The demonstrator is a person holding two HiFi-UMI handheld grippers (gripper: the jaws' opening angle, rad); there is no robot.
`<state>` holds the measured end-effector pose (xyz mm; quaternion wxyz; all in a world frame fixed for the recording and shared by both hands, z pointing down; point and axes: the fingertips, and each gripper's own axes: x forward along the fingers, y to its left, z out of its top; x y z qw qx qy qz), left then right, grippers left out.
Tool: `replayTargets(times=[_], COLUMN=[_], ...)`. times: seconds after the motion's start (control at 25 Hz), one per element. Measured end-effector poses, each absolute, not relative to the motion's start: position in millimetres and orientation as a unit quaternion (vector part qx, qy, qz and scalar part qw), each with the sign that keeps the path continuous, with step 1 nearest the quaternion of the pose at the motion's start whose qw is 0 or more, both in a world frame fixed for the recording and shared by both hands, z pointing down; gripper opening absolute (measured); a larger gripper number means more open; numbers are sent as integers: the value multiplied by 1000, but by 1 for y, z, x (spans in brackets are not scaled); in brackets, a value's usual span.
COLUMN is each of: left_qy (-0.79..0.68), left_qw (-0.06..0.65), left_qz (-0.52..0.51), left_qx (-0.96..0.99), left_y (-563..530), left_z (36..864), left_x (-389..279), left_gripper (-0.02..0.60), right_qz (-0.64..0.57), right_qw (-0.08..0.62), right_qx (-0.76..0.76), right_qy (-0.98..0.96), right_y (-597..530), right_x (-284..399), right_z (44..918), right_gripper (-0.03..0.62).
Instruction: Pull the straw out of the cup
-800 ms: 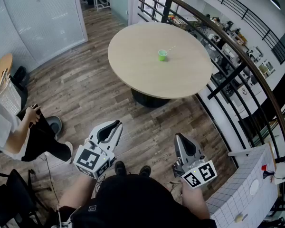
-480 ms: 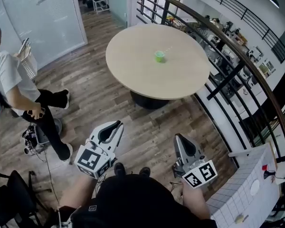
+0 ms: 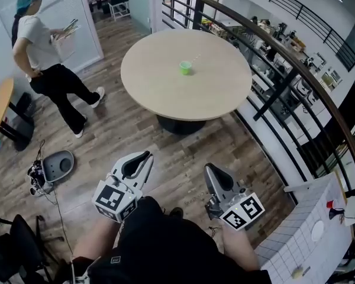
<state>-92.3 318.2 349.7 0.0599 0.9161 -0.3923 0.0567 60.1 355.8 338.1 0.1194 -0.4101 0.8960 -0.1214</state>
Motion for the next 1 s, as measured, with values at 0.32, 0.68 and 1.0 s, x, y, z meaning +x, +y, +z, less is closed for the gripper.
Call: replayTargets(times=[0.32,0.68,1.0], left_qy=[-392,-396,-390], left_qw=[68,68,67], left_qz=[55,48,49], left_qx=[916,914,917], left_y=[290,179,67], left_z=[365,374,369], left_x=[-72,-77,-88], left_gripper=[37,37,37], right_qz=[-132,-145,-149], right_qw=[117,101,83], right_qx=[-409,-412,-412], right_qy=[895,894,895], right_y=[331,230,112], right_x=[83,86,69], right_z=[352,365,363], right_gripper=[23,25,25])
